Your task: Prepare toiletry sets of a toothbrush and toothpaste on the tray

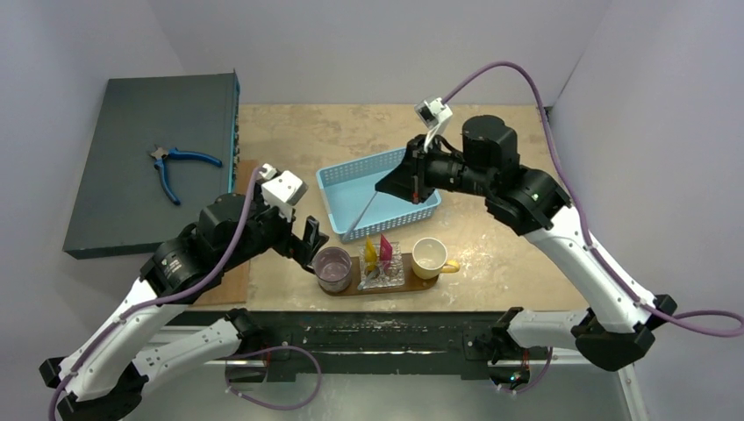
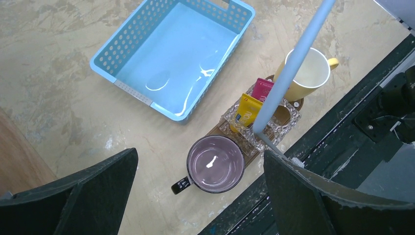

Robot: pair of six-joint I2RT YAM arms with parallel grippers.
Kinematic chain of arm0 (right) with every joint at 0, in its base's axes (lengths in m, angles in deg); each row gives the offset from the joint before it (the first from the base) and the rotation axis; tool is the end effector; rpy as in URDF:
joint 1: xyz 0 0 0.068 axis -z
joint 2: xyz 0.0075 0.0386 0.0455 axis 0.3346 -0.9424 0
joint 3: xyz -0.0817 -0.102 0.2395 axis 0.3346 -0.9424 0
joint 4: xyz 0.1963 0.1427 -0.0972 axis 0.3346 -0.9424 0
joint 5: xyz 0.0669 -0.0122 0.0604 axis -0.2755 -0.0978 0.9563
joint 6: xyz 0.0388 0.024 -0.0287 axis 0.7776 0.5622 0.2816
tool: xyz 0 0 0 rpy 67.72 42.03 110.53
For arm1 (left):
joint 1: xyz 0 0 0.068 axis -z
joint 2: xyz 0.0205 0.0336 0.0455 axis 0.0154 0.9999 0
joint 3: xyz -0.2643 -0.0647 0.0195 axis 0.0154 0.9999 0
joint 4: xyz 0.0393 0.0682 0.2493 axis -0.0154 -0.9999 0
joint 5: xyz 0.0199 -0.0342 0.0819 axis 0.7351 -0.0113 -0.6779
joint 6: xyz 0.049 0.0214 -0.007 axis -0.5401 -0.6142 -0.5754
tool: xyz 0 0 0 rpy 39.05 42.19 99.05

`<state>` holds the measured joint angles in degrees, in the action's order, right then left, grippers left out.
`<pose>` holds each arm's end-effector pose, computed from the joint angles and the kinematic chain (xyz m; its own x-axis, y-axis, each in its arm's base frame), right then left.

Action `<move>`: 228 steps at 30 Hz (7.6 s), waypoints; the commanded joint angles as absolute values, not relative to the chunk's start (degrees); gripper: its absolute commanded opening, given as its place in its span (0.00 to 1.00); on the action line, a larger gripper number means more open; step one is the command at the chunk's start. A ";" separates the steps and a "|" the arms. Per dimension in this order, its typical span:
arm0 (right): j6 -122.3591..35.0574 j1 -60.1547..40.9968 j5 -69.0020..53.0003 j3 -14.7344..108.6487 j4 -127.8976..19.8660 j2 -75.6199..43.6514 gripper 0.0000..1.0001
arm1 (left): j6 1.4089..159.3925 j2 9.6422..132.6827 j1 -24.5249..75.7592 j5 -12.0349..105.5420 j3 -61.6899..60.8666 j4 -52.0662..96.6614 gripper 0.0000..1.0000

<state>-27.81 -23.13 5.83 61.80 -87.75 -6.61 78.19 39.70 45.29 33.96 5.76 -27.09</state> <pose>0.1772 0.1811 0.4711 -0.5248 0.0037 -0.8512 -0.7455 0.4808 0.4617 0.0945 -0.0943 0.3976 -0.4002 0.1826 -0.8980 0.6127 0.7821 -0.1140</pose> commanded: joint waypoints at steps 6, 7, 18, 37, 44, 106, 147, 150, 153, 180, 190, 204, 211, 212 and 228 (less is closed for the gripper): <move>-37.02 -26.26 -6.60 60.33 -96.33 1.11 0.00 | 81.33 37.73 45.50 33.57 7.29 -23.26 1.00; -37.36 -27.48 -9.41 60.30 -97.08 1.57 0.00 | 81.57 37.62 45.44 33.65 7.53 -23.15 1.00; -34.57 -45.47 -32.81 61.41 -105.04 3.32 0.00 | 83.10 35.13 45.52 33.52 10.28 -23.24 1.00; -23.26 -58.77 -51.56 47.20 -101.31 6.32 0.00 | 83.51 30.52 45.47 34.08 16.48 -22.60 1.00; -22.85 -59.16 -52.49 42.80 -95.99 6.70 0.00 | 83.06 28.80 45.44 34.13 17.85 -22.70 1.00; -24.36 -59.38 -60.89 12.15 -63.25 14.79 0.00 | 82.16 27.75 45.45 33.82 17.97 -23.58 1.00; -23.89 -69.51 -73.39 7.41 -61.00 13.50 0.14 | 81.85 27.84 45.47 34.17 17.96 -23.85 1.00; -23.39 -70.28 -74.02 7.52 -61.51 13.37 0.19 | 81.87 27.84 45.49 34.21 17.94 -23.89 1.00; -22.65 -71.09 -74.62 7.57 -62.09 13.04 0.25 | 81.83 27.89 45.45 34.33 17.92 -23.87 1.00; -18.36 -74.76 -81.07 13.61 -71.72 11.58 0.33 | 82.14 27.57 45.51 34.44 17.97 -24.09 1.00; -17.02 -74.60 -81.13 18.91 -78.44 11.86 0.47 | 82.18 27.84 45.49 34.22 17.88 -24.01 1.00; -37.01 -54.06 -64.72 26.25 -69.67 10.66 0.55 | 83.73 31.46 45.48 33.66 14.82 -23.01 1.00; -41.99 -37.94 -49.68 34.12 -68.87 6.72 0.57 | 83.41 36.63 45.46 28.17 8.70 -25.11 1.00; -42.18 -35.58 -48.07 35.37 -69.03 5.94 0.58 | 83.08 37.81 45.40 27.11 7.60 -25.41 1.00; -40.10 -2.48 -25.63 49.14 -71.07 2.96 0.62 | 81.04 50.15 31.16 26.09 -10.77 -21.36 1.00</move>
<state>-40.23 -5.60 -30.91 45.32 -71.16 2.09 82.41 49.99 32.98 27.51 -6.02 -25.41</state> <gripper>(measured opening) 0.620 0.998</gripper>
